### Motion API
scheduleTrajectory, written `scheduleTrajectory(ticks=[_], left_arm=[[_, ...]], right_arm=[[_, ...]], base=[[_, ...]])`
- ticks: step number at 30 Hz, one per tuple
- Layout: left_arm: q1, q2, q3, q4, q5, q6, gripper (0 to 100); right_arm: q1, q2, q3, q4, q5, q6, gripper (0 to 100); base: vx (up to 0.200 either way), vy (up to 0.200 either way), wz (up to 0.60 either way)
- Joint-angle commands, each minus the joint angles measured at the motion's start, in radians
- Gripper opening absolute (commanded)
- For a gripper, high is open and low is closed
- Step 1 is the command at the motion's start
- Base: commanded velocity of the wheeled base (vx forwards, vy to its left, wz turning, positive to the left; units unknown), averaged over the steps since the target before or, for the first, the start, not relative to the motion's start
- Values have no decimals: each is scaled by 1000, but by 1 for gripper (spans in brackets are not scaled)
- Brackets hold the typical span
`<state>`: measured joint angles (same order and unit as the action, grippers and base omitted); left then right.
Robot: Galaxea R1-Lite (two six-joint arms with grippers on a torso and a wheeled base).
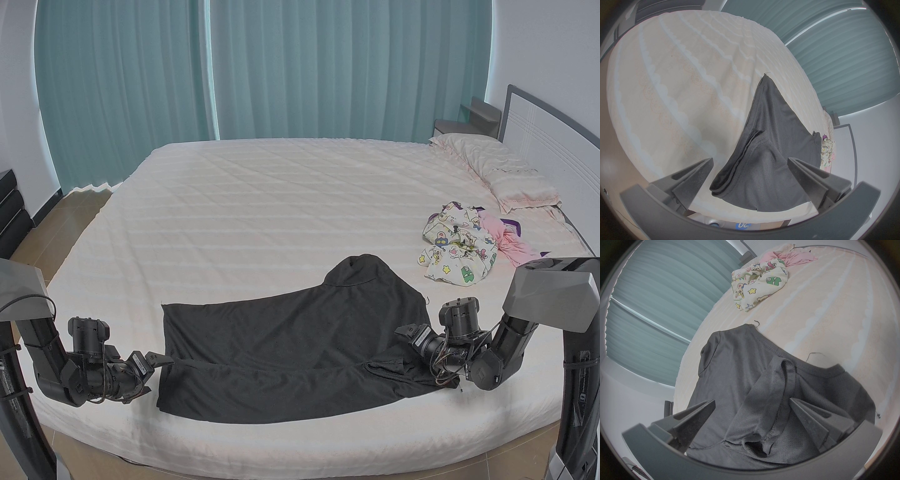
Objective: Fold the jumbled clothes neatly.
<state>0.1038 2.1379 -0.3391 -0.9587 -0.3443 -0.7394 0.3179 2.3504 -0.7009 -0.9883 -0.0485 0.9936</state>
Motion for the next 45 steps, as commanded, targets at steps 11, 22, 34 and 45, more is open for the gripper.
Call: scheduleTrajectory(ticks=[11,22,34,45], left_arm=[[0,4,0,0,1,0,100],[0,4,-1,0,1,0,100],[0,4,-1,-2,2,0,100],[0,4,-1,0,2,0,100]], right_arm=[[10,1,11,2,-65,-6,100],[13,20,23,14,-63,-6,100],[9,10,18,14,-67,-6,0],[7,-102,27,71,-56,-9,0]], base=[[0,0,0],[0,0,0],[0,0,0],[0,0,0]])
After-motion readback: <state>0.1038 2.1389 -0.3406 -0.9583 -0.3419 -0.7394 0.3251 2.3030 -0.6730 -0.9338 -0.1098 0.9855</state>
